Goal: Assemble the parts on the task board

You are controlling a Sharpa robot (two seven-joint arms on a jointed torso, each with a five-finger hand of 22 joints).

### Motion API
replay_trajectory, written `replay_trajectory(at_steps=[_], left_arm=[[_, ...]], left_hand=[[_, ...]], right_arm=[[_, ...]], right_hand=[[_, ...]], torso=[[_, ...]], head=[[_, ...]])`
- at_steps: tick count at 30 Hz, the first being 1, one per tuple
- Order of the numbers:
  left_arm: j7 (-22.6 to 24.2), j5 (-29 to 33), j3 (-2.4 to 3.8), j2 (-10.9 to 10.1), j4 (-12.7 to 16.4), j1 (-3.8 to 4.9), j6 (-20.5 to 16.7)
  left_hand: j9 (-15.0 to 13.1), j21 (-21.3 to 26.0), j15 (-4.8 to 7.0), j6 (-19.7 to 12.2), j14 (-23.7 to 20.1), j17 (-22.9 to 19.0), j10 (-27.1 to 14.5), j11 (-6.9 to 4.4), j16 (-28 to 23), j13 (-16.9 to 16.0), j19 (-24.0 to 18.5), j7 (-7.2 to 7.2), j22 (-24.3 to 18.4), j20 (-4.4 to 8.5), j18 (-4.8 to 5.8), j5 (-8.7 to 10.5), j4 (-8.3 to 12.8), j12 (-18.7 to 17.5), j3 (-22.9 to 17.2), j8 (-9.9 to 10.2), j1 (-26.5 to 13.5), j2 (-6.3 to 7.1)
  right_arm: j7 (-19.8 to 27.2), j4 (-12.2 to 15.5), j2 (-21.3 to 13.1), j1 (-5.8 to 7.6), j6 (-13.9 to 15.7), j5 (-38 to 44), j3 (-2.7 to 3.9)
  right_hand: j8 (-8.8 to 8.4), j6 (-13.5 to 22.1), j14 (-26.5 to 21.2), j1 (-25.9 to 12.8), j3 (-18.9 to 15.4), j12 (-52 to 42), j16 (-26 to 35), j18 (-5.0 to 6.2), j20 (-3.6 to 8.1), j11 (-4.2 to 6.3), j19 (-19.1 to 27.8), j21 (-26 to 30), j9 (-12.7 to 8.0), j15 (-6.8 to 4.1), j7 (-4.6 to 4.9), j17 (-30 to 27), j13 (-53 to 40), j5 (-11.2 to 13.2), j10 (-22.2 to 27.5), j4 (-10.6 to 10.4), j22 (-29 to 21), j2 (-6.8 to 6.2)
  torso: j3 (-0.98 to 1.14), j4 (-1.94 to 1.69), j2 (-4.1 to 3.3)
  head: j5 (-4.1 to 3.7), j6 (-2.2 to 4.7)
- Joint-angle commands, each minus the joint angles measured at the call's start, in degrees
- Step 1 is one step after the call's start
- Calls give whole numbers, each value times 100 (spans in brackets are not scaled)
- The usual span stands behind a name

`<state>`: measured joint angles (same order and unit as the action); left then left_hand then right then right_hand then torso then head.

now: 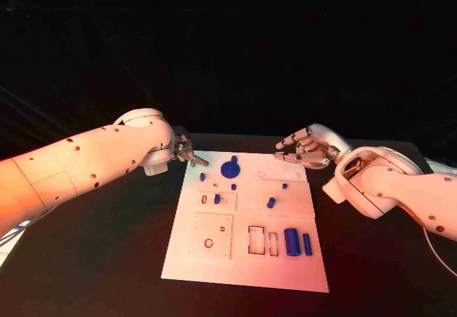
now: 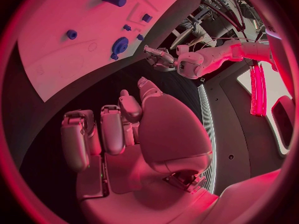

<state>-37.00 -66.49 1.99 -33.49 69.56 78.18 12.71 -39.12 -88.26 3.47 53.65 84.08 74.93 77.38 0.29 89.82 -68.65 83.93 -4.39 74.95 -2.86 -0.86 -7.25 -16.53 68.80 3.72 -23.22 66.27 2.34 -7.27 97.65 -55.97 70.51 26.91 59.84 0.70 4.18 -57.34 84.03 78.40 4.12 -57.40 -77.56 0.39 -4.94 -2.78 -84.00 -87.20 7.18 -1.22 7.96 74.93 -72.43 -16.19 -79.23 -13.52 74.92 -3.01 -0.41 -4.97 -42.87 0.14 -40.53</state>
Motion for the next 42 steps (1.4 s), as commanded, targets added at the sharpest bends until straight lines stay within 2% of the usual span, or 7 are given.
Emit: replay_trajectory(at_steps=[1,6,14,20,33,38,42], left_arm=[[224,-221,-28,123,-173,11,407],[303,-212,-66,247,-335,-4,462],[360,-208,-94,350,-482,-37,538],[378,-207,-102,391,-518,-58,572],[415,-189,-105,440,-578,-65,649],[420,-164,-115,464,-615,-76,729],[418,-159,-120,468,-634,-80,745]], left_hand=[[9,-31,-23,46,592,1507,50,-13,18,-14,514,7,1359,-25,39,5,-5,33,-35,15,49,-28],[13,-33,-19,72,592,1507,63,-20,18,-25,516,14,1362,-22,40,13,-17,49,-27,8,17,-46],[28,-52,-7,122,592,1507,99,-34,18,-63,528,32,1382,-12,46,25,-18,99,0,3,-65,-119],[26,-60,7,172,592,1507,124,-51,18,-86,534,52,1391,-1,48,14,2,130,-21,-7,-23,-196],[4,-81,37,244,592,1507,171,-85,18,-132,548,87,1414,30,55,6,51,187,-118,-15,212,-330],[0,-78,40,247,592,1507,173,-89,18,-132,546,89,1411,35,54,10,73,187,-135,-7,281,-312],[0,-81,41,249,592,1507,175,-89,18,-136,549,89,1414,35,56,11,74,191,-136,-7,286,-311]], right_arm=[[36,-3,16,-9,-69,15,0],[42,-9,31,-20,-72,16,0],[44,-11,45,-29,-72,16,0],[47,-15,55,-34,-73,16,0],[45,-14,59,-40,-77,16,0],[40,-10,58,-41,-84,19,0],[39,-5,58,-41,-84,23,0]], right_hand=[[-11,-12,305,-31,-7,23,19,108,-26,-10,-163,36,7,-1,3,242,8,-18,26,-15,983,5],[-11,-12,305,-30,-7,23,18,108,-26,-9,-163,36,7,-1,3,242,7,-20,26,-15,983,6],[-11,-12,305,-21,-6,26,22,109,-25,-7,-162,38,7,-3,2,239,10,-35,27,-12,981,10],[-11,-12,305,-21,-6,26,22,109,-25,-7,-162,38,7,-3,2,239,10,-35,27,-12,981,10],[-10,-13,305,-12,-5,24,23,109,-25,-6,-162,38,7,-4,1,239,9,-48,26,-8,981,13],[-10,-14,304,-10,-5,26,25,109,-24,-6,-162,38,7,-4,0,237,10,-52,27,-7,981,14],[-9,-15,306,-6,-4,-12,20,109,-24,-5,-161,39,8,-4,0,242,-10,-57,14,-5,979,15]], torso=[[-2,3,-5],[3,9,-2],[5,-11,6],[3,2,4],[10,-6,4],[7,2,3],[14,1,3]], head=[[13,-5],[20,-11],[20,-25],[29,-30],[34,-35],[42,-36],[52,-39]])
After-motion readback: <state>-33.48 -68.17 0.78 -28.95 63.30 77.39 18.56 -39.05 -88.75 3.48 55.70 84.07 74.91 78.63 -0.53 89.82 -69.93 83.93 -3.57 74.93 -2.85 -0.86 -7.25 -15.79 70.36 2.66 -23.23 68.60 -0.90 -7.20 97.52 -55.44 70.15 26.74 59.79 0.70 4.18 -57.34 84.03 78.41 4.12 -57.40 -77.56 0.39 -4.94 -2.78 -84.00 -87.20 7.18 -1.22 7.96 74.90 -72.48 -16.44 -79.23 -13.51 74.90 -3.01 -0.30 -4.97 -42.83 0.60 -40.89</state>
